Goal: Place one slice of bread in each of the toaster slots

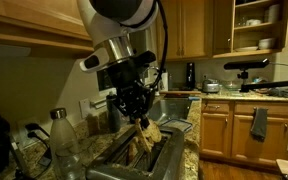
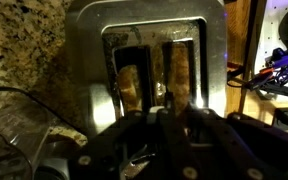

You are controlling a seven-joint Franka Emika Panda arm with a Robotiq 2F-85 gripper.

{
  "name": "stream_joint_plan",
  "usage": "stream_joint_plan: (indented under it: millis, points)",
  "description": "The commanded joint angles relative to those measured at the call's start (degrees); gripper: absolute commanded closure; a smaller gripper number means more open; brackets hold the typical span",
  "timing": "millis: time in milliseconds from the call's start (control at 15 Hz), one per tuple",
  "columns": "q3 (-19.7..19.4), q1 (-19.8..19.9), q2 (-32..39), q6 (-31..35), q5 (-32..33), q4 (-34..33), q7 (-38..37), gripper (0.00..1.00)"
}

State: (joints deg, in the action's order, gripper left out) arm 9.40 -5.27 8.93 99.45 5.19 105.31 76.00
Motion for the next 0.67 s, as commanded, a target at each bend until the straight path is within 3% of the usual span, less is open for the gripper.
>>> stream_joint_plan:
  millis: [0, 67, 133, 600]
  points:
    - [-0.2, -0.3, 0.4, 0.3, -0.5, -0.8, 0.2, 0.92]
    - [-0.3, -0.3, 0.5, 0.3, -0.4, -0.9, 0.0, 0.61]
    - [-0.3, -0.2, 0.6, 0.2, -0.5, -1.1, 0.0, 0.6]
    - [-0.6, 0.1, 0.2, 0.0, -0.7, -2.0, -0.4, 0.16]
